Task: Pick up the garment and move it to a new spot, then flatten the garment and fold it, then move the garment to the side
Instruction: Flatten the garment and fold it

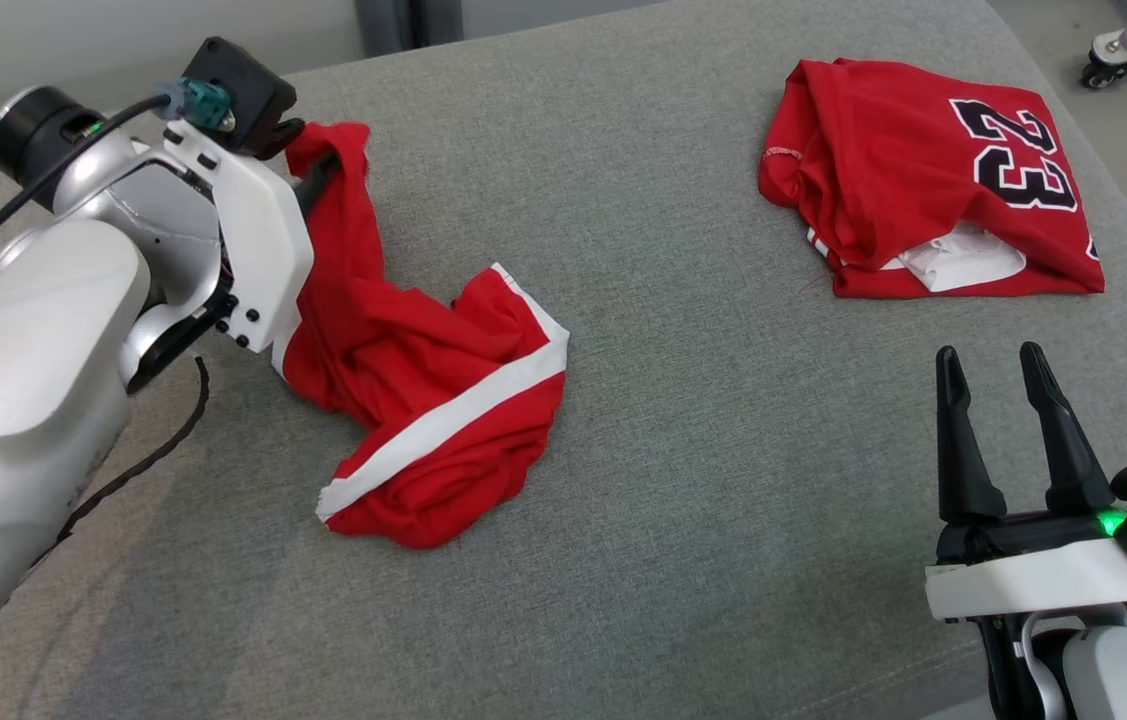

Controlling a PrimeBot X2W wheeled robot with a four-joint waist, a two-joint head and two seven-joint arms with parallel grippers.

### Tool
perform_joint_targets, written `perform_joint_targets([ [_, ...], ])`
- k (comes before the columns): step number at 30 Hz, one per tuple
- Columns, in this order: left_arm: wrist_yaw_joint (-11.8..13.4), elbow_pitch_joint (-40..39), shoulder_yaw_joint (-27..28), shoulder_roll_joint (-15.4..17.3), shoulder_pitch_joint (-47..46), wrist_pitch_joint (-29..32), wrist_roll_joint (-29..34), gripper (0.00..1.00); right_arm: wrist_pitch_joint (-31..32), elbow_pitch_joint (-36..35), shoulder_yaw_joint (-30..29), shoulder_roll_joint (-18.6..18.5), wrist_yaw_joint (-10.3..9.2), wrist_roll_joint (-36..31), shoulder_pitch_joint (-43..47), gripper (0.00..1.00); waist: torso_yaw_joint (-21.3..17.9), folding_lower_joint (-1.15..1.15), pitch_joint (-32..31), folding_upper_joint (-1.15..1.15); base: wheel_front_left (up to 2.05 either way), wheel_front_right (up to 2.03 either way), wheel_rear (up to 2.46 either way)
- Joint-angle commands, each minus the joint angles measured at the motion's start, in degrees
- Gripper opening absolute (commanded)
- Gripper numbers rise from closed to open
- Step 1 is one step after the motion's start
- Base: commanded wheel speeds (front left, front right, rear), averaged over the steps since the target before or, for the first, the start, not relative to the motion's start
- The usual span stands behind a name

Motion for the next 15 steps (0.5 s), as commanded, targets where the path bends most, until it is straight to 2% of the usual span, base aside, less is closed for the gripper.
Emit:
perform_joint_targets([
  [1, 0.04, 2.03, -1.98, 0.25, -1.23, -2.14, -2.30, 1.00, -0.44, 0.58, -0.38, -0.02, 0.03, -0.26, -0.50, 1.00, 0.11, 0.00, -0.53, 0.00, 0.00, 0.00, 0.00],
  [7, 0.04, 4.96, -9.19, 0.01, -1.44, -8.69, -8.34, 1.00, -0.60, 1.78, -1.07, -1.03, 0.03, -1.04, 1.63, 1.00, 4.46, 0.00, -5.24, 0.00, 0.00, 0.00, 0.00],
  [15, 0.03, 2.95, -11.71, 0.52, 3.09, -15.50, -15.07, 1.00, 1.12, 0.71, -1.22, -2.79, 0.03, -1.16, 4.29, 1.00, 11.20, 0.00, -11.01, 0.00, 0.00, 0.00, 0.00],
])
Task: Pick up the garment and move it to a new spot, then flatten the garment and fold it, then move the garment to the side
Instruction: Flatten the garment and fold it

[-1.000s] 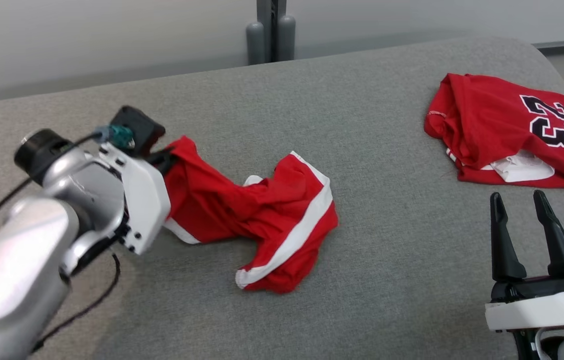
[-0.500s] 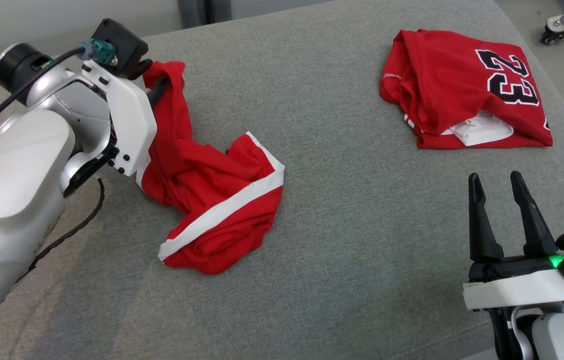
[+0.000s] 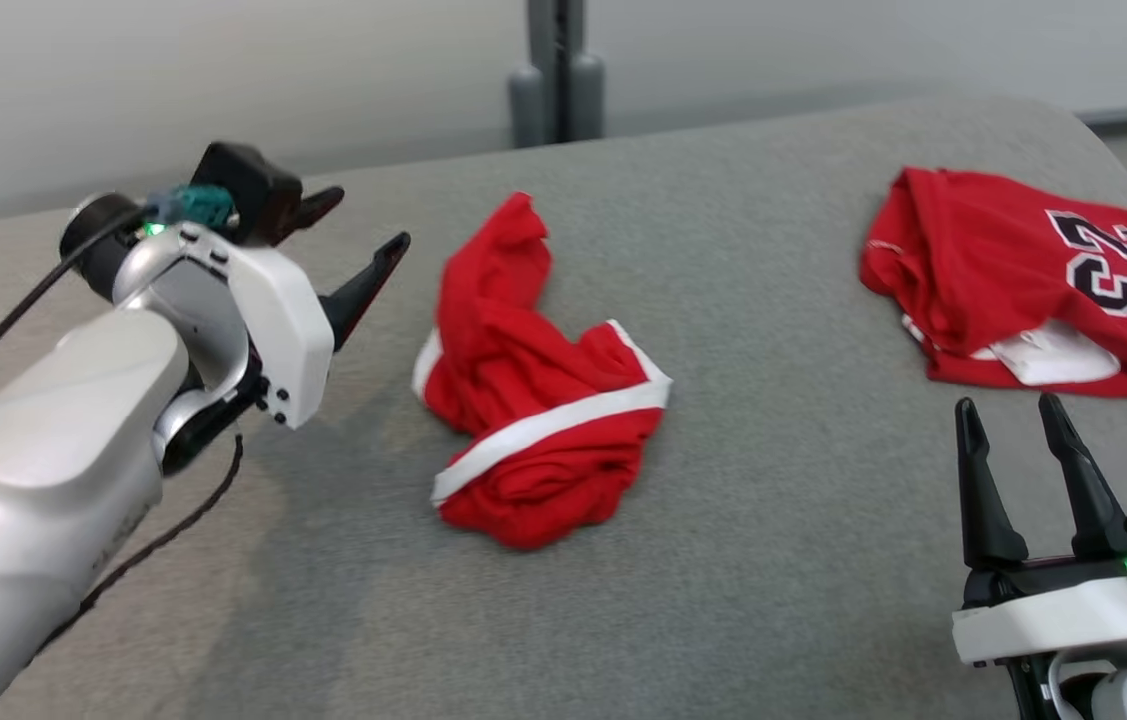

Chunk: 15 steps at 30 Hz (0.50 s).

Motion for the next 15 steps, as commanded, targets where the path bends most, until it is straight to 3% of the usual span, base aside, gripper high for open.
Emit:
perform_joint_targets([
  [1, 0.06, -0.80, 0.21, 0.74, 1.82, -1.30, -1.25, 1.00, 0.65, -0.65, -0.20, -0.75, 0.03, -0.21, 0.89, 1.00, 4.08, 0.00, -3.42, 0.00, 0.00, 0.00, 0.00],
  [3, 0.08, -1.29, 0.31, 0.93, 2.79, -1.80, -1.50, 1.00, 0.88, -0.88, -0.36, -0.80, 0.03, -0.18, 1.23, 1.00, 4.62, 0.00, -3.76, 0.00, 0.00, 0.00, 0.00],
  [6, 2.01, -3.47, 0.97, 1.48, 6.06, -4.17, -2.55, 1.00, 1.47, -1.71, -0.93, -0.79, 0.03, -0.25, 2.28, 1.00, 5.84, 0.00, -4.87, 0.00, 0.00, 0.00, 0.00],
  [11, 9.50, -9.22, 3.74, 2.44, 14.21, -9.98, -5.03, 1.00, 1.81, -2.61, -1.50, -0.49, 0.03, -0.25, 4.26, 1.00, 7.13, 0.00, -6.29, 0.00, 0.00, 0.00, 0.00],
  [15, 14.02, -15.01, 4.71, 3.14, 21.02, -12.71, -7.20, 1.00, 2.23, -3.78, -1.56, -0.35, 0.03, -0.18, 5.37, 1.00, 7.33, 0.00, -6.33, 0.00, 0.00, 0.00, 0.00],
])
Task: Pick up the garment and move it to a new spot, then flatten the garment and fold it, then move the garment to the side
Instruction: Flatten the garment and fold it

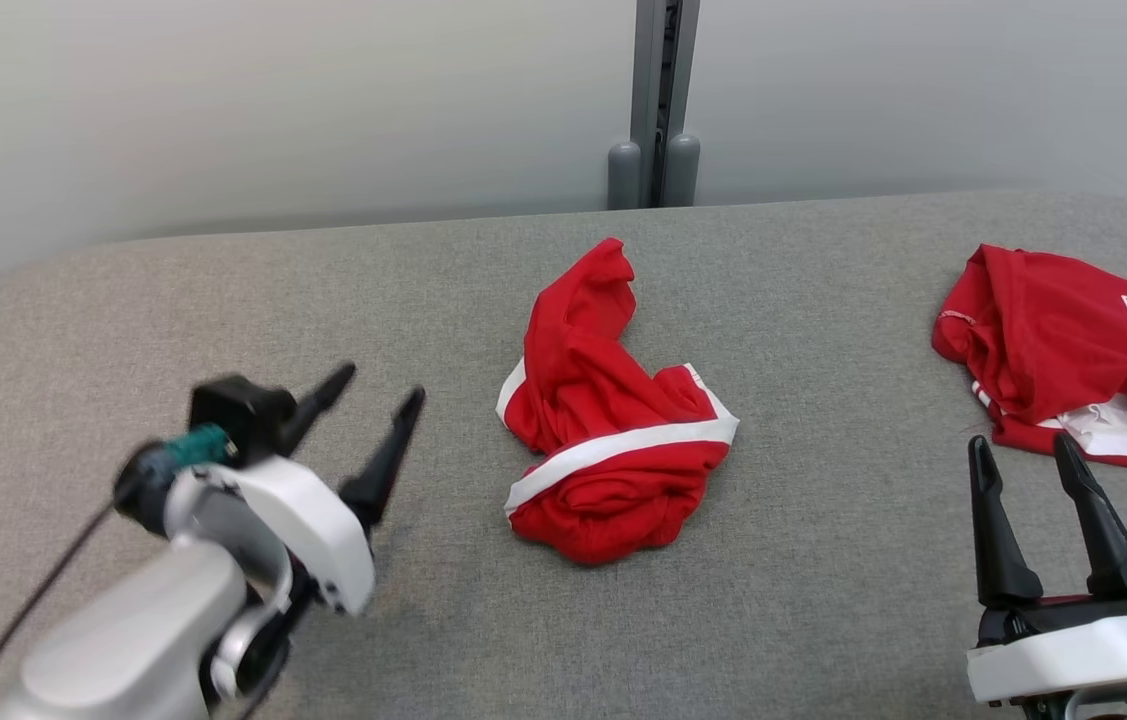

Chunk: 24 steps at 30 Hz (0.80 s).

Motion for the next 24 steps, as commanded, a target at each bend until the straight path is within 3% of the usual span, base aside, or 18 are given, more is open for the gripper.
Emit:
perform_joint_targets([
  [1, 0.95, -1.11, 0.02, 0.11, 1.31, -0.28, -0.51, 1.00, 0.25, -0.52, -0.27, -0.26, 0.03, -0.12, 0.51, 1.00, -0.02, 0.00, 0.18, 0.00, 0.00, 0.00, 0.00],
  [3, 1.80, -2.85, -1.13, 0.13, 3.67, 0.35, -0.70, 1.00, 0.57, -0.76, -0.37, -0.39, 0.03, -0.01, 0.82, 1.00, -0.06, 0.00, 0.39, 0.00, 0.00, 0.00, 0.00],
  [7, 0.98, -3.34, -4.03, -0.21, 4.77, 3.60, -0.32, 1.00, 1.17, -1.53, -0.08, -0.90, 0.03, 0.00, 0.10, 1.00, -0.80, 0.00, 1.07, 0.00, 0.00, 0.00, 0.00],
  [12, -3.27, 0.20, -7.32, -1.98, 2.70, 8.80, -0.71, 1.00, 1.71, -2.15, 0.29, -1.10, 0.03, -0.06, -1.10, 1.00, -2.92, 0.00, 2.41, 0.00, 0.00, 0.00, 0.00],
  [23, -10.85, 12.62, -9.40, -6.49, -2.29, 12.16, -0.64, 1.00, 0.56, -1.27, 0.79, -0.59, 0.03, 0.08, -2.68, 1.00, -6.64, 0.00, 5.65, 0.00, 0.00, 0.00, 0.00],
  [24, -11.36, 13.38, -9.76, -6.76, -2.61, 12.38, -0.33, 0.95, 0.47, -1.07, 0.81, -0.59, 0.03, 0.09, -2.71, 1.00, -6.79, 0.00, 5.66, 0.00, 0.00, 0.00, 0.00],
])
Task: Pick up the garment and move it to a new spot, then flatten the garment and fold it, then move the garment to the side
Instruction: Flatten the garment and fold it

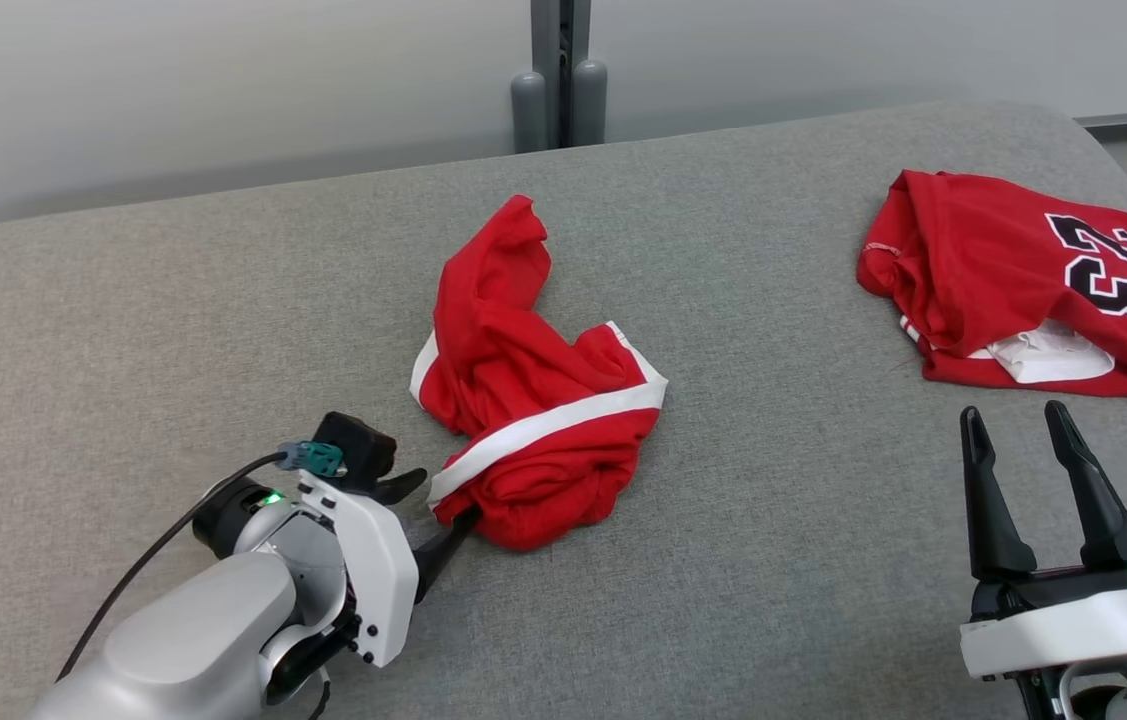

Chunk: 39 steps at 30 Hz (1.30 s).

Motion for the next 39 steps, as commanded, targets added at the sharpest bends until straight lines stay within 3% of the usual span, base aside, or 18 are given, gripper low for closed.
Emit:
perform_joint_targets([
  [1, -0.70, 0.80, -0.42, -0.19, -0.90, 0.22, 0.65, 0.42, -0.46, 0.27, -0.06, -0.14, 0.03, 0.06, -0.45, 1.00, -0.35, 0.00, 0.09, 0.00, 0.00, 0.00, 0.00],
  [2, -1.08, 1.19, -0.61, -0.40, -1.06, 0.35, 0.61, 0.00, -0.61, 0.46, -0.16, -0.09, 0.03, 0.05, -0.43, 1.00, -0.37, 0.00, -0.03, 0.00, 0.00, 0.00, 0.00],
  [12, -1.87, 0.65, -1.80, 1.68, -4.78, 1.64, 3.81, 0.00, -1.17, 1.60, -0.49, 0.32, 0.03, 0.02, 0.60, 1.00, 1.05, 0.00, -3.07, 0.00, 0.00, 0.00, 0.00],
  [16, 1.57, -1.75, -2.23, 3.03, -8.92, 2.03, 9.13, 0.00, -1.31, 1.76, -0.84, 0.53, 0.03, -0.15, 1.00, 1.00, 1.83, 0.00, -3.97, 0.00, 0.00, 0.00, 0.00],
  [21, 8.81, -7.39, -2.67, 5.58, -11.13, 2.83, 16.23, 0.00, -1.65, 2.05, -2.07, 0.74, 0.03, -0.16, 2.22, 1.00, 3.33, 0.00, -4.75, 0.00, 0.00, 0.00, 0.00],
  [24, 13.01, -12.45, -3.02, 7.07, -8.40, 4.32, 18.67, 0.00, -1.56, 1.86, -2.82, 0.97, 0.03, -0.49, 2.84, 1.00, 4.73, 0.00, -4.89, 0.00, 0.00, 0.00, 0.00],
  [32, 20.42, -23.65, -3.37, 11.24, 3.60, 9.16, 20.77, 0.00, -0.69, 1.10, -3.16, 0.52, 0.03, -0.85, 3.18, 1.00, 9.16, 0.00, -4.55, 0.00, 0.00, 0.00, 0.00],
  [35, 22.65, -25.60, -3.41, 11.47, 7.91, 9.01, 20.02, 0.00, -0.19, 0.68, -3.28, 0.15, 0.03, -0.99, 3.38, 1.00, 10.80, 0.00, -4.50, 0.00, 0.00, 0.00, 0.00],
  [39, 22.77, -24.55, -3.49, 10.21, 11.72, 8.43, 19.74, 0.00, 0.53, 0.28, -2.86, -0.29, 0.03, -1.01, 3.45, 1.00, 12.52, 0.00, -4.80, 0.00, 0.00, 0.00, 0.00],
])
